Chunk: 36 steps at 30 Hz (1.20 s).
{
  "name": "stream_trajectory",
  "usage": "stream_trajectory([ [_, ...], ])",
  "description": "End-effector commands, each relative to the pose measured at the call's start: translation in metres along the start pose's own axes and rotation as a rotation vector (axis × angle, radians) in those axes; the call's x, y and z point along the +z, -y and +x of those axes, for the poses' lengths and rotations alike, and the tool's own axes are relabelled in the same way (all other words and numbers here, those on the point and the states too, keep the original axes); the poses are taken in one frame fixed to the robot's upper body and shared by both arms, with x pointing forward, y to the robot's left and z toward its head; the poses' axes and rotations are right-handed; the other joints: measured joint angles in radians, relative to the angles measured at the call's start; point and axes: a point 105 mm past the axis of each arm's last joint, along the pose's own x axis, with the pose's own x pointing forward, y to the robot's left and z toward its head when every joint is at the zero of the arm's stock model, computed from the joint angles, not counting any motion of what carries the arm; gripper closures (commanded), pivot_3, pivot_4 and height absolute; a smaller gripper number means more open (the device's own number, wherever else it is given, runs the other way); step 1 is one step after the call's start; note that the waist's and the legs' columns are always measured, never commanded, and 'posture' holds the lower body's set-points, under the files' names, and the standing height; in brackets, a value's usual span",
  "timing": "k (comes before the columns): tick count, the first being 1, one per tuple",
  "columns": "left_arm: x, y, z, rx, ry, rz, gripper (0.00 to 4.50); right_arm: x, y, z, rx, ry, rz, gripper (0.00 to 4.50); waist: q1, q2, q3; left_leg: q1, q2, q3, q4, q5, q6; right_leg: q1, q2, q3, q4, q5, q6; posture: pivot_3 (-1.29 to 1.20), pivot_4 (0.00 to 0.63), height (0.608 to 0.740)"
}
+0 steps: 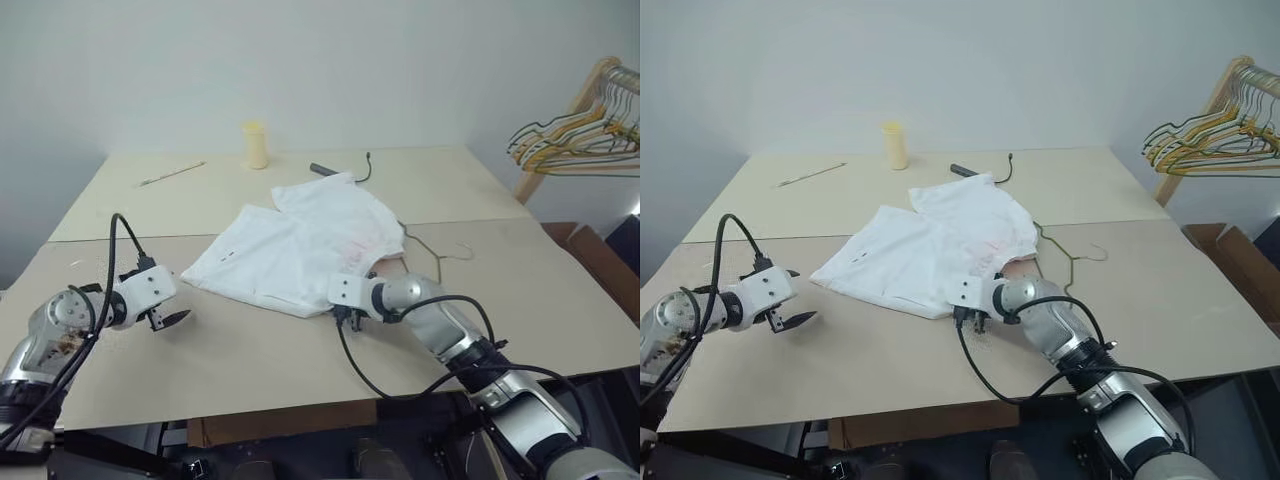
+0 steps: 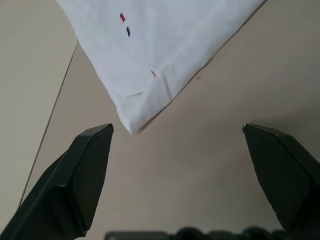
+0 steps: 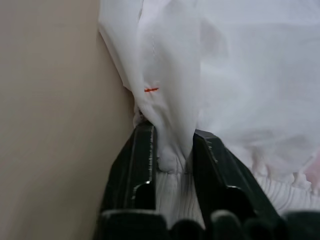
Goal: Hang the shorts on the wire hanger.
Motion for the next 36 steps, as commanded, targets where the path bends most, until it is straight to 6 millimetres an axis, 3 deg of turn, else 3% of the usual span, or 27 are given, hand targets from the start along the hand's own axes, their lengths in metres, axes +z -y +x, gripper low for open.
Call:
stream_trajectory([
  [1,0.003,-0.015,0.007,0.026,-0.005,0.040,0.00,0.012,-0.001,-0.009,0.013,0.056,-0.087,4.48,0.003,0.000,0.000,0.000,0.000,0.000,0.000,0.000,0.000,0.000,0.000,0.000,0.000,0.000,0.000,0.00,0.000,0.740],
  [10,0.016,-0.019,0.044,0.001,0.061,-0.064,0.00,0.015,-0.004,-0.015,0.000,0.087,-0.096,4.48,0.001,-0.001,-0.001,0.000,-0.001,-0.001,0.001,0.000,0.000,0.001,0.000,0.000,0.000,0.000,0.000,-0.02,0.000,0.740],
  [14,0.019,-0.009,0.055,-0.082,0.071,-0.113,0.00,0.016,-0.002,-0.016,-0.011,0.092,-0.094,4.48,-0.001,-0.001,-0.001,-0.001,-0.001,-0.001,0.001,0.000,0.000,0.001,0.000,0.000,0.000,0.000,0.000,-0.03,0.000,0.740],
  [18,0.012,0.003,0.057,-0.180,0.028,-0.104,0.90,0.015,0.000,-0.018,-0.027,0.091,-0.094,4.50,-0.003,-0.002,-0.002,-0.001,-0.002,-0.001,0.001,0.000,0.000,0.001,0.000,0.000,0.000,0.000,0.001,-0.04,0.000,0.740],
  [28,0.012,0.001,0.058,-0.182,0.034,-0.132,4.40,0.016,0.004,-0.017,-0.066,0.097,-0.081,4.50,-0.004,-0.001,-0.007,0.001,-0.001,-0.001,0.002,0.000,0.000,0.002,0.000,0.000,0.001,0.000,0.001,-0.04,0.000,0.740],
  [32,0.009,-0.005,0.054,-0.153,-0.007,-0.062,4.48,0.013,0.010,-0.016,-0.107,0.075,-0.104,4.50,-0.004,-0.001,-0.007,0.001,-0.001,-0.001,0.002,0.000,0.000,0.002,0.000,0.000,0.002,0.000,0.001,-0.04,0.000,0.740],
  [36,0.006,-0.001,0.038,-0.195,-0.026,0.036,4.48,0.013,0.019,-0.018,-0.162,0.066,-0.140,4.50,-0.018,-0.001,-0.007,0.000,-0.001,-0.001,0.002,0.000,0.000,0.001,0.000,0.001,0.002,0.000,0.001,-0.05,0.000,0.740],
])
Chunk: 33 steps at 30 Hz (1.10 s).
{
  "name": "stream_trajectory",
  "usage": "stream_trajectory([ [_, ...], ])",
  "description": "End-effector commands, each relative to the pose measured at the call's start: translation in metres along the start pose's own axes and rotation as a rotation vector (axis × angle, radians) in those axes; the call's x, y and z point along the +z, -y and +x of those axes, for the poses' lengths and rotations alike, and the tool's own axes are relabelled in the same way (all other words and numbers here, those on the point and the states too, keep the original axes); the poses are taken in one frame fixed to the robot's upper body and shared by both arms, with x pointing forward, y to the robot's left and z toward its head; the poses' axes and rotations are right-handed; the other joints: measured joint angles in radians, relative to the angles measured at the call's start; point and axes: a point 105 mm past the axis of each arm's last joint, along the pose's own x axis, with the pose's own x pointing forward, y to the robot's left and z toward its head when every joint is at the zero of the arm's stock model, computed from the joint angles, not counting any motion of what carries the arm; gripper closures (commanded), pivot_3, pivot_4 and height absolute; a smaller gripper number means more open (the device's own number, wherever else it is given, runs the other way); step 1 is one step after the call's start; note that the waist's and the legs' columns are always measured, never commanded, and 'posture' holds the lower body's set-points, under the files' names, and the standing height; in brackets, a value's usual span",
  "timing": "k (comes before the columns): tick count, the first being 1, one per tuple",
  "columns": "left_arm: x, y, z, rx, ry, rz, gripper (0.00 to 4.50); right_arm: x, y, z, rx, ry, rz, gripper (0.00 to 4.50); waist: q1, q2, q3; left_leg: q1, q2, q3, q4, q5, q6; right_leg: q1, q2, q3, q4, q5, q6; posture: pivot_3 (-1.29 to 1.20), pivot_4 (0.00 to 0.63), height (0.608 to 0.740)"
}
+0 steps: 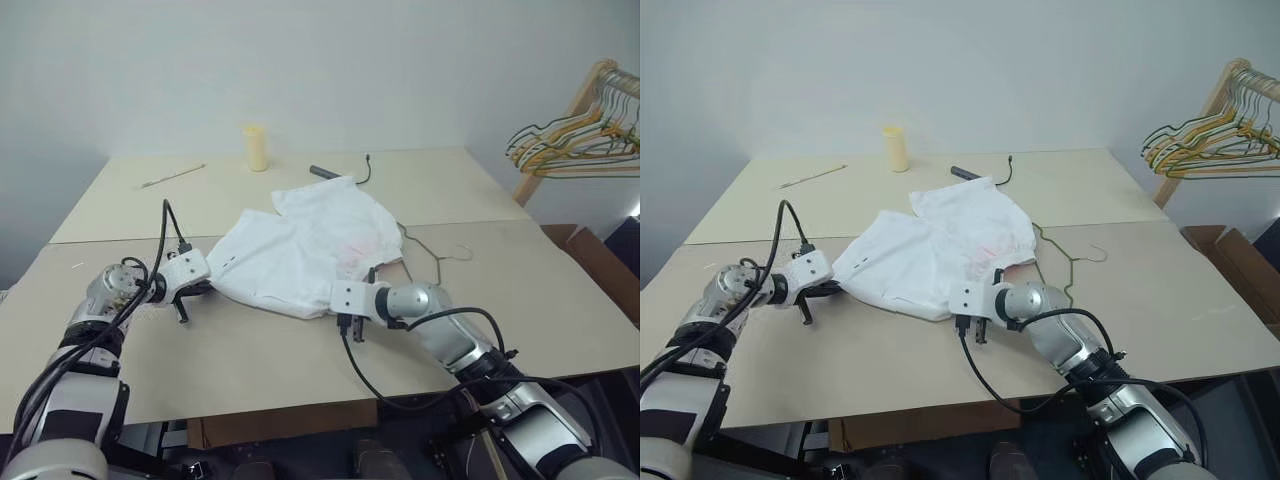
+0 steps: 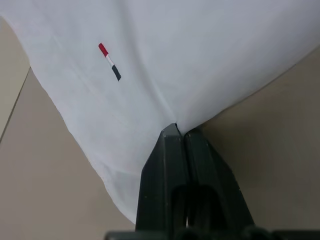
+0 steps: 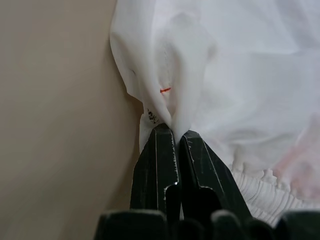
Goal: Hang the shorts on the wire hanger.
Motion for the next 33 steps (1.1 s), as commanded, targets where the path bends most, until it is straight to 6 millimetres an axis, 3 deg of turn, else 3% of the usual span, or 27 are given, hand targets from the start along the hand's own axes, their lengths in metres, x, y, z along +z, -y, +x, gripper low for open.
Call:
stream_trajectory([
  [1,-0.006,0.005,-0.021,-0.037,-0.051,0.100,4.48,0.007,0.024,-0.008,-0.098,0.016,-0.062,4.50,-0.019,0.000,0.000,0.000,0.000,0.000,0.000,0.000,0.000,-0.001,0.000,0.001,0.000,0.000,0.000,-0.05,0.000,0.740],
  [7,-0.032,0.039,-0.067,-0.092,-0.247,0.195,4.48,0.021,0.025,-0.009,-0.113,0.086,-0.166,4.50,-0.050,0.000,0.000,-0.001,0.001,0.000,-0.002,-0.001,0.001,-0.002,0.000,0.001,-0.001,0.000,0.000,-0.03,0.000,0.740],
  [16,-0.026,0.100,-0.118,-0.172,-0.404,0.108,4.48,0.032,0.025,-0.002,-0.110,0.145,-0.290,4.50,-0.046,0.000,0.000,0.001,0.003,0.001,-0.002,-0.001,0.001,-0.001,0.000,0.001,-0.001,-0.001,0.000,0.01,0.000,0.740],
  [21,-0.012,0.124,-0.130,-0.241,-0.425,0.060,4.48,0.016,0.020,-0.011,-0.031,0.098,-0.309,4.50,-0.020,0.000,0.001,0.001,0.003,0.001,-0.002,-0.001,0.001,-0.001,0.000,0.000,-0.002,-0.001,0.000,0.02,0.000,0.740],
  [26,-0.008,0.124,-0.131,-0.236,-0.428,0.071,4.48,0.000,0.000,-0.031,0.136,0.098,-0.373,4.50,0.001,0.001,0.001,0.001,0.003,0.001,-0.003,-0.001,0.001,-0.001,0.000,0.000,-0.001,-0.002,-0.001,0.00,0.000,0.740],
  [33,0.004,0.130,-0.132,-0.318,-0.372,0.058,4.48,-0.005,-0.015,-0.041,0.290,0.101,-0.362,4.50,0.003,0.000,0.001,0.002,0.003,0.002,-0.003,-0.001,0.001,0.000,0.000,0.000,-0.002,-0.002,-0.001,-0.03,0.000,0.740],
])
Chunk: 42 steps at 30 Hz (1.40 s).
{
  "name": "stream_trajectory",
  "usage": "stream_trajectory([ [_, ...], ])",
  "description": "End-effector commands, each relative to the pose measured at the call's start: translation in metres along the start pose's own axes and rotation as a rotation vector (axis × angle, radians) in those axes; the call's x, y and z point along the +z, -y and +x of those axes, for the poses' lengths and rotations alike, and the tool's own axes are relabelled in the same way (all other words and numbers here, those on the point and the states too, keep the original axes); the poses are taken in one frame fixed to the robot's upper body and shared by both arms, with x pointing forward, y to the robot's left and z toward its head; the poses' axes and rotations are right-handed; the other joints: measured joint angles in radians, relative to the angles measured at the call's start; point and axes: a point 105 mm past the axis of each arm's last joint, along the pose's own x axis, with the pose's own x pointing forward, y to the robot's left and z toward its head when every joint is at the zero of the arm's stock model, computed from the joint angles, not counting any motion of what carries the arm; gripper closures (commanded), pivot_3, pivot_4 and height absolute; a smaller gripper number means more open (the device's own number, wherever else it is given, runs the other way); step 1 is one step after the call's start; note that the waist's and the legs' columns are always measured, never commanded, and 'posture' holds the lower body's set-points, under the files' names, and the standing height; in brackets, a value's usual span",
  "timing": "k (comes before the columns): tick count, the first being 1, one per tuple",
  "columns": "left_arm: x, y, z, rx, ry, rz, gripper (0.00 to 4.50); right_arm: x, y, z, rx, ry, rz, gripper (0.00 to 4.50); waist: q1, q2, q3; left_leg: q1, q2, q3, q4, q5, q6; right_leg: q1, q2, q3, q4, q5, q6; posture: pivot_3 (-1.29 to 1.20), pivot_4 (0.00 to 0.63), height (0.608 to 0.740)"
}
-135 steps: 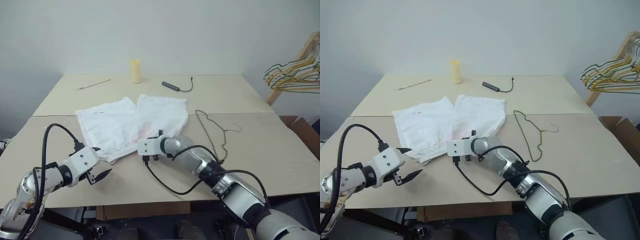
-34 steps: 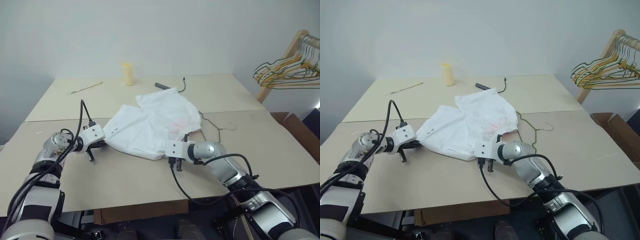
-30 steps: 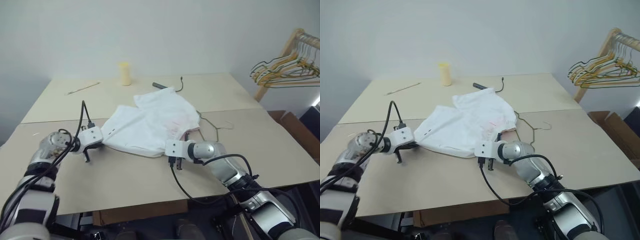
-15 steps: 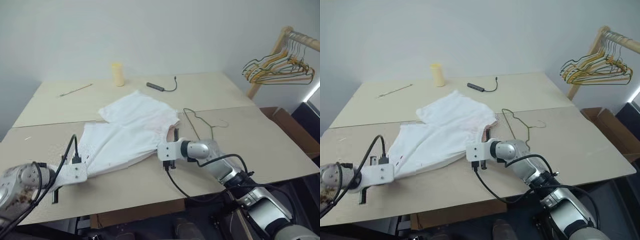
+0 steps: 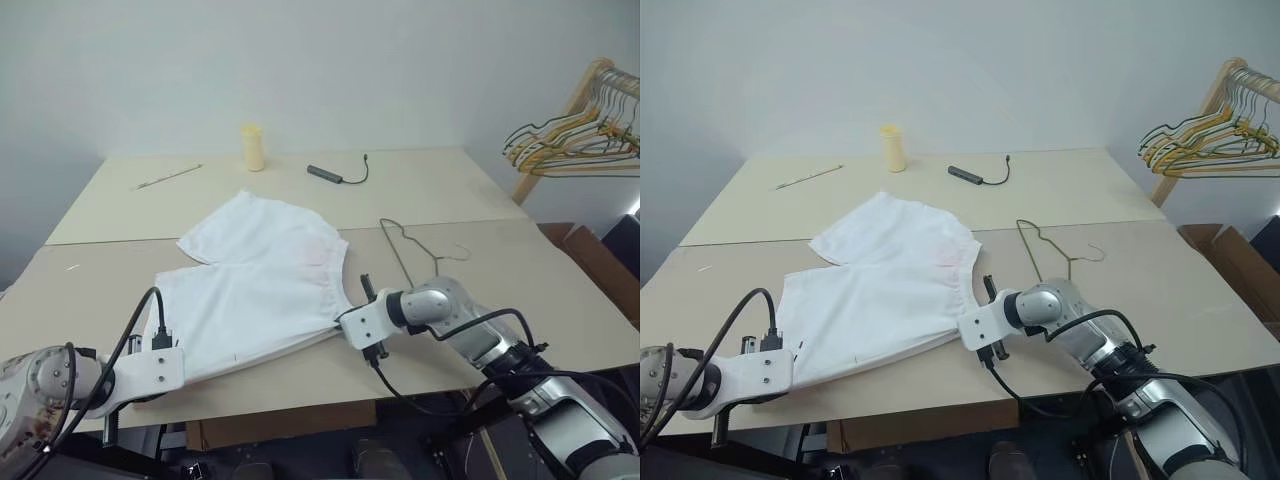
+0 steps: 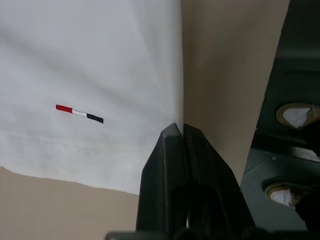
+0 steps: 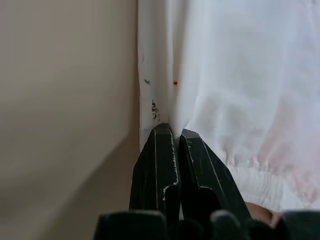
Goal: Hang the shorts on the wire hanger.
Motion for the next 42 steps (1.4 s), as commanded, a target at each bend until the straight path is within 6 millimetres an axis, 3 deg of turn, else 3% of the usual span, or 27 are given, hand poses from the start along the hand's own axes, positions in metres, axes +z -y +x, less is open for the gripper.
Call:
stream_trajectory([
  [1,-0.004,-0.004,-0.009,-0.004,-0.022,-0.034,4.48,-0.012,0.003,-0.016,0.015,-0.045,0.023,4.50,0.000,0.000,0.000,0.000,0.000,0.000,0.000,0.000,0.000,0.000,0.000,0.000,0.000,0.000,0.000,-0.03,0.000,0.740],
  [4,0.006,-0.008,-0.014,0.020,0.027,-0.012,4.48,-0.014,0.001,-0.018,0.027,-0.045,0.031,4.50,0.001,0.000,0.000,0.000,0.000,0.000,0.000,0.000,0.000,0.000,0.000,0.000,0.000,0.000,0.000,-0.03,0.000,0.740],
  [8,0.004,-0.009,-0.020,0.003,0.016,0.035,4.48,-0.015,-0.001,-0.019,0.026,-0.037,0.013,4.50,0.001,0.000,0.000,0.000,0.000,0.000,0.000,0.000,0.000,0.000,0.000,0.000,0.000,0.000,0.000,-0.03,0.000,0.740],
  [11,-0.003,-0.011,-0.020,0.011,0.010,0.072,3.92,-0.018,0.002,-0.021,0.007,-0.063,0.012,3.76,0.001,0.000,0.000,0.000,0.000,0.000,0.000,0.000,0.000,0.000,0.000,0.000,0.000,0.000,-0.001,-0.03,0.000,0.740],
  [15,-0.006,-0.013,-0.023,0.025,0.028,0.075,2.71,-0.019,-0.002,-0.030,0.028,-0.066,0.046,2.41,0.002,0.000,0.000,0.000,0.000,0.001,0.000,0.000,0.000,0.000,0.000,0.000,0.000,-0.001,-0.001,-0.04,0.000,0.740],
  [20,0.010,-0.019,-0.035,0.045,0.182,0.044,1.11,-0.005,0.000,-0.051,-0.005,0.042,0.171,0.71,0.003,0.000,0.000,0.000,0.000,0.001,0.000,0.000,0.000,0.000,0.000,0.000,0.000,-0.001,-0.001,-0.04,0.000,0.740],
  [22,0.029,-0.027,-0.043,0.094,0.332,0.041,0.45,0.000,0.017,-0.060,-0.135,0.094,0.244,0.02,0.003,0.001,0.000,0.000,0.000,0.001,0.000,0.000,0.000,0.000,0.000,0.000,0.000,-0.001,0.000,-0.05,0.000,0.740],
  [24,0.053,-0.046,-0.050,0.221,0.506,0.028,0.04,-0.013,0.042,-0.068,-0.279,0.068,0.444,0.00,0.003,0.000,0.000,0.000,0.000,0.001,0.001,0.000,0.000,0.001,0.000,0.000,0.000,-0.001,0.000,-0.05,0.000,0.740],
  [27,0.079,-0.066,-0.057,0.338,0.656,0.030,0.04,-0.030,0.066,-0.081,-0.439,0.057,0.642,0.00,0.002,-0.001,0.000,0.000,0.000,0.001,0.003,0.000,0.000,0.002,0.000,0.000,0.001,0.000,0.000,-0.07,0.000,0.740],
  [31,0.103,-0.075,-0.053,0.368,0.762,0.051,0.04,-0.068,0.093,-0.092,-0.685,-0.005,0.990,0.00,-0.006,-0.001,-0.001,0.000,0.000,0.000,0.003,0.000,0.000,0.002,0.001,0.001,0.001,0.001,0.000,-0.08,0.000,0.740],
  [35,0.125,-0.074,-0.047,0.330,0.845,0.080,0.04,-0.101,0.093,-0.085,-0.812,-0.091,1.229,0.00,-0.025,-0.001,-0.001,-0.001,0.000,-0.001,0.002,0.000,0.000,0.001,0.001,0.001,0.000,0.001,0.000,-0.10,0.000,0.740],
  [42,0.133,-0.068,-0.045,0.244,0.875,0.089,0.04,-0.113,0.076,-0.052,-0.786,-0.164,1.396,0.00,-0.079,0.000,-0.001,-0.004,-0.001,-0.002,0.001,0.000,0.000,0.000,0.000,0.001,-0.001,0.001,0.001,-0.11,0.000,0.740],
])
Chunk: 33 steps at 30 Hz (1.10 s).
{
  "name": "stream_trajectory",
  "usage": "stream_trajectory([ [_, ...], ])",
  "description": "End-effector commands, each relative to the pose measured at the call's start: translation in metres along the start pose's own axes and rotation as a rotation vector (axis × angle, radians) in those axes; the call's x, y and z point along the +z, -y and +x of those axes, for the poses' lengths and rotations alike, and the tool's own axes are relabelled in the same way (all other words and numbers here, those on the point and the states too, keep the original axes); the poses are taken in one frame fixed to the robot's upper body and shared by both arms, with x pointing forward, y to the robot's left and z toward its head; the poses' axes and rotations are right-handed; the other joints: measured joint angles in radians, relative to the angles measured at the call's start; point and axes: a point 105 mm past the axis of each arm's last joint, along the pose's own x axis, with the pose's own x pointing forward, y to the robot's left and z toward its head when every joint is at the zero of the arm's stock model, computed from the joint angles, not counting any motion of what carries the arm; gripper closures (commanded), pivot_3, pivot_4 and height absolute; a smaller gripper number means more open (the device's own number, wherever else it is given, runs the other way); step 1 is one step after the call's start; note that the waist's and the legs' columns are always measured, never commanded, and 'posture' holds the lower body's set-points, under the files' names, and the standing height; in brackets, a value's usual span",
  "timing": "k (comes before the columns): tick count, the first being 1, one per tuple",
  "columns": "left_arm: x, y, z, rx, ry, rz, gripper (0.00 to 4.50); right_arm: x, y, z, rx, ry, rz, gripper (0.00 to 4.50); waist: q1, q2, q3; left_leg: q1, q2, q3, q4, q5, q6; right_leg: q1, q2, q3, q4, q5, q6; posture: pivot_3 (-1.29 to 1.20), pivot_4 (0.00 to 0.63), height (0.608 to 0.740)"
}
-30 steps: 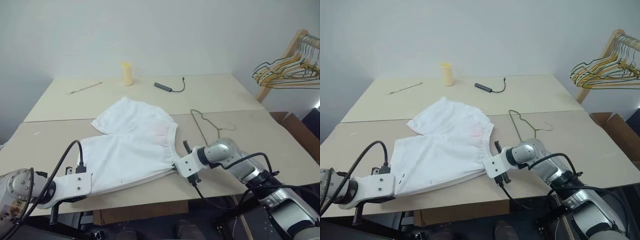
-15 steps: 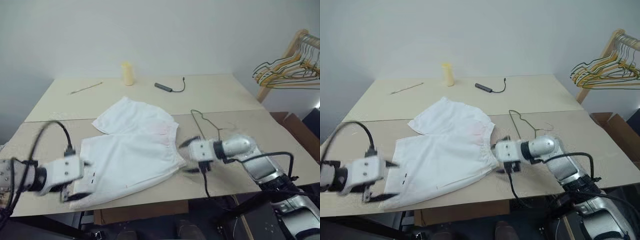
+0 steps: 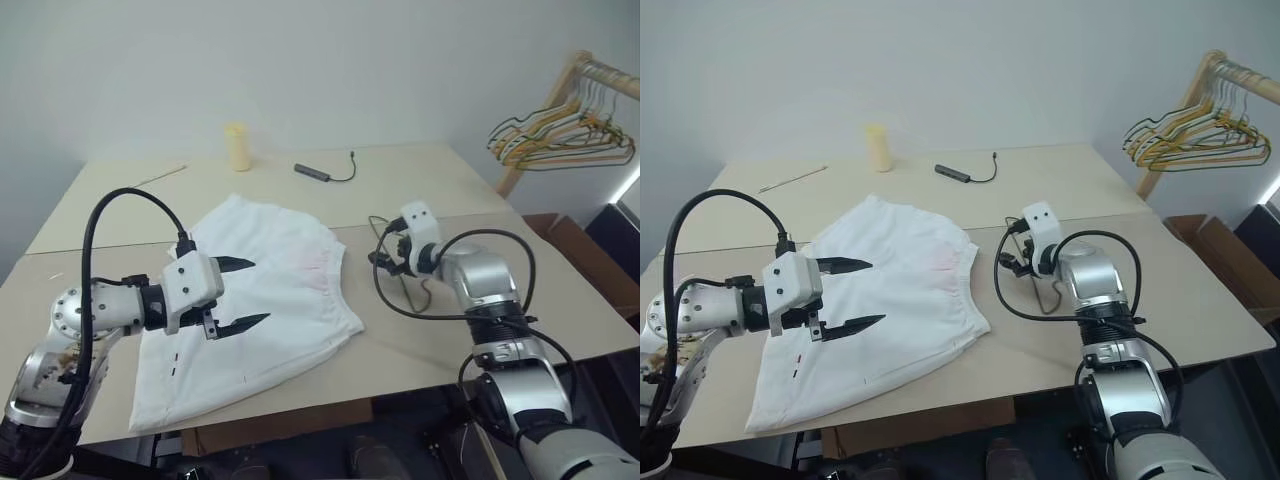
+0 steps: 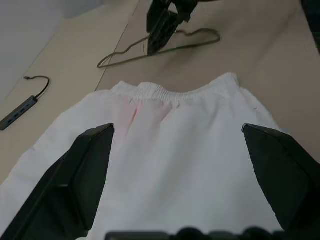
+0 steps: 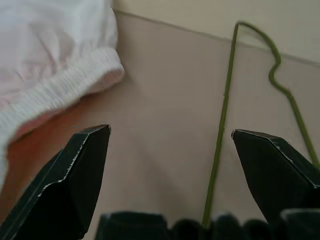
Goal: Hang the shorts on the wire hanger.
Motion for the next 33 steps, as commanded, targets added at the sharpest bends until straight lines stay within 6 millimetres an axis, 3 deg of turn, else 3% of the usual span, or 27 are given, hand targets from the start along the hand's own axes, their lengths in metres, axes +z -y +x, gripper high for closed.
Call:
stream_trajectory([
  [1,0.006,-0.001,0.000,-0.025,0.007,0.020,0.04,0.000,-0.002,0.003,-0.020,-0.009,0.021,0.00,-0.016,0.000,0.000,0.000,0.000,-0.001,0.000,0.000,0.000,0.000,0.000,0.000,0.000,0.000,0.000,-0.11,0.000,0.740],
  [12,0.005,0.000,0.000,-0.043,-0.004,0.034,0.04,-0.050,-0.023,0.010,0.040,-0.200,0.056,0.00,-0.063,0.000,0.000,0.002,-0.001,-0.005,0.000,0.000,0.000,0.003,0.000,-0.001,0.000,0.000,0.001,-0.11,0.000,0.740],
  [16,0.005,0.001,0.002,-0.046,-0.003,0.044,0.00,-0.059,-0.018,0.012,-0.020,-0.235,0.075,0.91,-0.065,-0.001,-0.001,0.003,-0.001,-0.006,0.000,0.000,0.000,0.004,0.000,-0.001,0.000,0.000,0.001,-0.11,0.000,0.740],
  [26,0.009,0.002,0.003,-0.039,0.029,0.044,0.00,-0.064,-0.015,0.013,-0.029,-0.262,0.085,4.40,-0.067,-0.004,-0.003,0.004,-0.001,-0.006,0.000,0.000,0.000,0.005,0.000,-0.001,0.000,0.000,0.001,-0.10,0.000,0.740],
  [30,0.009,0.001,0.006,-0.033,0.043,0.037,0.00,-0.059,-0.015,0.015,-0.033,-0.243,0.063,4.46,-0.067,-0.004,-0.003,0.004,-0.001,-0.007,0.000,0.000,0.000,0.006,0.000,-0.001,-0.001,0.000,0.001,-0.11,0.000,0.740],
  [33,0.022,0.000,0.012,-0.018,0.191,-0.065,0.00,-0.049,-0.008,0.013,-0.095,-0.195,0.037,4.46,-0.067,-0.004,-0.004,0.004,-0.001,-0.007,0.000,0.000,0.000,0.007,0.000,-0.001,-0.001,0.000,0.001,-0.11,0.000,0.740],
])
